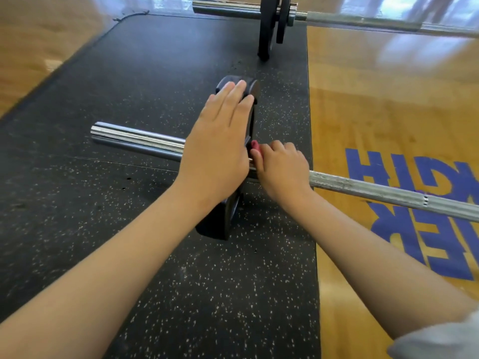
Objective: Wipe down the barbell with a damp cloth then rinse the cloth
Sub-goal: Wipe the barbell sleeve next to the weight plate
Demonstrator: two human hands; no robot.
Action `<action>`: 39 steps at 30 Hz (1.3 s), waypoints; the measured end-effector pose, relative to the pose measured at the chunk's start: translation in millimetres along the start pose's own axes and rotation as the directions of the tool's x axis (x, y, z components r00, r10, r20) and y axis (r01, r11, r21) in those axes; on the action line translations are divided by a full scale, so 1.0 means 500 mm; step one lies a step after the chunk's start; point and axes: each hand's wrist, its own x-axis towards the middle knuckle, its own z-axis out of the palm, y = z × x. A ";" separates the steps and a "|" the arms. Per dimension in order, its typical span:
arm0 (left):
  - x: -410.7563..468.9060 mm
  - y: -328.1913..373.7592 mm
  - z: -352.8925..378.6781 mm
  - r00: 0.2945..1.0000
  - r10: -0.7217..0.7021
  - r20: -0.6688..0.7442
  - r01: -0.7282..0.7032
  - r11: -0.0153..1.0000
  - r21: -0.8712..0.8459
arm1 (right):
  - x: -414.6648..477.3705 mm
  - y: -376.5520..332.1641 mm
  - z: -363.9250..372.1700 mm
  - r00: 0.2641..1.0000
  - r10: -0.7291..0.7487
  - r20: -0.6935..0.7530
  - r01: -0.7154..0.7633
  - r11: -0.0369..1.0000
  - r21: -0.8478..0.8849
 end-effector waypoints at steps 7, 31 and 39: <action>-0.068 0.016 0.003 0.999 -0.003 -0.046 0.007 0.996 0.089 | -0.152 -0.007 0.012 0.987 -0.154 -0.037 0.155 0.988 0.005; -0.172 0.042 -0.077 0.993 -0.100 0.065 0.087 0.981 0.175 | -0.208 -0.045 -0.050 0.988 -0.135 0.079 0.130 0.990 0.059; -0.213 0.059 -0.116 0.987 -0.134 0.089 0.129 0.990 0.063 | -0.301 -0.060 -0.061 0.979 -0.189 0.073 0.181 0.978 0.104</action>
